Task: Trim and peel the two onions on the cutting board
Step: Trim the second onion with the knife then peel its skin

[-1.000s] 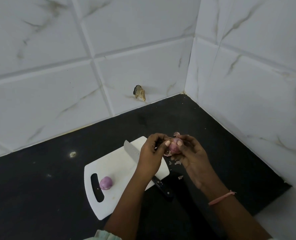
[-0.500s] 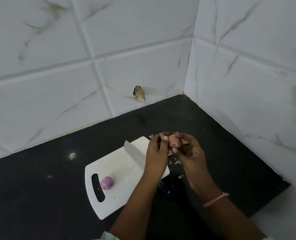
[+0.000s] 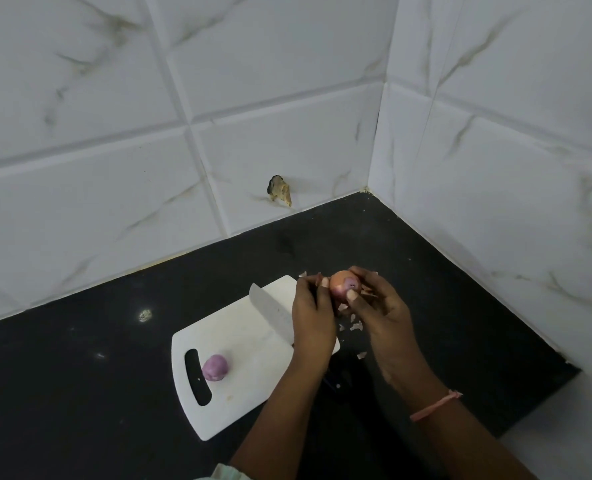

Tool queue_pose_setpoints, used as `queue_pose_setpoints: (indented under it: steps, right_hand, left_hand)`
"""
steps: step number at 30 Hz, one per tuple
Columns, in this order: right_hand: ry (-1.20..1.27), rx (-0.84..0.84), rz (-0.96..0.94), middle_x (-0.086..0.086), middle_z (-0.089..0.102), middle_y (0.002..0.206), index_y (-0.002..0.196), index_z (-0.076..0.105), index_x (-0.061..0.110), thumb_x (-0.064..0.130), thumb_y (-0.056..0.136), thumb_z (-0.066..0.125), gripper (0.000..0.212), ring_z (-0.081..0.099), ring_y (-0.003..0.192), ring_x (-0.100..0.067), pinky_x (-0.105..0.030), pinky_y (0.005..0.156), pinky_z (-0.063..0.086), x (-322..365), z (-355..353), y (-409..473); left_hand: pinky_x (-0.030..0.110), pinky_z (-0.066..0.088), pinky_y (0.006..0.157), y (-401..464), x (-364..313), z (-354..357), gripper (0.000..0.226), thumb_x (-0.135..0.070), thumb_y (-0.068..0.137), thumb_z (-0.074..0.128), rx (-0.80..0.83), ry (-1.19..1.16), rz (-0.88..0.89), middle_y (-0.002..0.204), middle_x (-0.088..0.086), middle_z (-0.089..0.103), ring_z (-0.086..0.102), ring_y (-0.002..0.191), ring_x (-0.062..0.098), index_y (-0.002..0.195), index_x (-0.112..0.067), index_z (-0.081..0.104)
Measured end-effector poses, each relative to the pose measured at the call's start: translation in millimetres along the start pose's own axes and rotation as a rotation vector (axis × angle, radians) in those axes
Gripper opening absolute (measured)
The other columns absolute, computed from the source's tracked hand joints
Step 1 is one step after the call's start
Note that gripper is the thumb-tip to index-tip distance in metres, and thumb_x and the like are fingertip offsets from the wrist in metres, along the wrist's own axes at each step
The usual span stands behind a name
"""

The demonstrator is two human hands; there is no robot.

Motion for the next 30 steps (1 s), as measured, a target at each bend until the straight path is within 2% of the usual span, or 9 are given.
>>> queue_pose_setpoints:
  steps: [3,6,10,14,19,22,25,27,30]
  right_hand:
    - [0.013,-0.041,0.068,0.007,0.054,0.136,0.116,0.066,0.041,0.04,0.071,0.072,0.045,0.053,0.123,-0.015,-0.036,0.096,0.053,-4.7,-1.5,0.4]
    - [0.025,-0.066,0.056,0.006,0.059,0.132,0.117,0.068,0.037,0.034,0.073,0.072,0.044,0.056,0.121,-0.016,-0.039,0.096,0.053,-1.9,-5.4,2.3]
    - [0.034,-0.103,-0.017,0.005,0.068,0.12,0.115,0.07,0.028,0.025,0.077,0.07,0.038,0.063,0.112,-0.012,-0.031,0.09,0.056,8.5,-13.8,4.3]
    - [0.045,-0.096,-0.057,0.002,0.071,0.113,0.11,0.071,0.026,0.023,0.075,0.071,0.034,0.066,0.107,-0.012,-0.028,0.085,0.056,13.2,-13.9,3.4]
    - [0.025,-0.123,-0.105,-0.002,0.073,0.104,0.102,0.073,0.02,0.006,0.084,0.067,0.023,0.069,0.101,-0.014,-0.028,0.084,0.057,18.3,-18.6,4.6]
    - [-0.054,-0.158,-0.145,-0.001,0.074,0.097,0.095,0.073,0.017,0.003,0.087,0.066,0.018,0.07,0.096,-0.015,-0.03,0.082,0.058,23.8,-23.5,8.2]
    - [-0.118,-0.179,-0.186,0.001,0.074,0.093,0.091,0.073,0.021,0.002,0.086,0.066,0.02,0.07,0.093,-0.014,-0.027,0.078,0.058,26.9,-23.4,9.9]
    - [-0.108,-0.191,-0.2,0.002,0.074,0.092,0.09,0.073,0.021,0.0,0.086,0.067,0.022,0.07,0.092,-0.014,-0.025,0.078,0.057,27.4,-22.1,10.2]
    - [-0.059,-0.196,-0.206,-0.001,0.075,0.092,0.091,0.074,0.016,-0.003,0.085,0.067,0.021,0.071,0.092,-0.016,-0.022,0.074,0.056,29.7,-19.8,8.5]
  left_hand:
    - [0.018,0.053,0.079,-5.9,-7.3,3.0,0.012,-0.023,0.106,0.046,-0.014,-0.029,0.074,0.102,-0.013,0.062,0.064,0.094,0.006,0.103,-0.032,0.052]
    - [0.019,0.054,0.089,-9.7,-13.0,6.8,0.023,-0.016,0.106,0.045,0.032,-0.036,0.139,0.114,-0.019,0.063,0.061,0.107,0.0,0.115,-0.032,0.059]
    - [0.015,0.052,0.087,-11.9,-20.1,10.0,0.028,-0.013,0.105,0.049,0.124,-0.055,0.138,0.107,-0.028,0.067,0.063,0.105,-0.004,0.112,-0.036,0.064]
    - [0.027,0.058,0.089,-10.7,-16.4,9.5,0.022,-0.028,0.094,0.065,0.166,-0.09,0.095,0.11,-0.019,0.067,0.065,0.104,0.0,0.116,-0.031,0.063]
    - [0.021,0.057,0.081,-5.6,-15.0,4.6,0.024,-0.019,0.09,0.071,0.198,-0.127,0.033,0.109,-0.009,0.069,0.067,0.098,0.0,0.113,-0.02,0.065]
    - [0.027,0.058,0.085,-5.3,-6.2,3.3,0.028,-0.023,0.087,0.074,0.234,-0.185,-0.03,0.11,0.0,0.072,0.07,0.103,0.011,0.113,-0.016,0.065]
    - [0.03,0.059,0.085,-8.8,-3.6,9.3,0.036,-0.027,0.088,0.069,0.303,-0.382,-0.172,0.118,0.012,0.071,0.071,0.106,0.025,0.119,-0.008,0.064]
    - [0.027,0.059,0.077,-11.5,-3.4,14.0,0.026,-0.018,0.099,0.056,0.329,-0.531,-0.294,0.115,0.016,0.07,0.072,0.096,0.025,0.12,-0.005,0.064]
    - [0.029,0.059,0.067,-14.5,-1.1,17.7,0.03,-0.017,0.103,0.045,0.343,-0.691,-0.447,0.105,0.018,0.071,0.071,0.08,0.022,0.122,-0.004,0.063]
Point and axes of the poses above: each hand's wrist, its own y-axis towards the middle knuckle, its own z-axis out of the palm, x = y × z, the point moved 8 cm from there along y, towards the middle knuckle
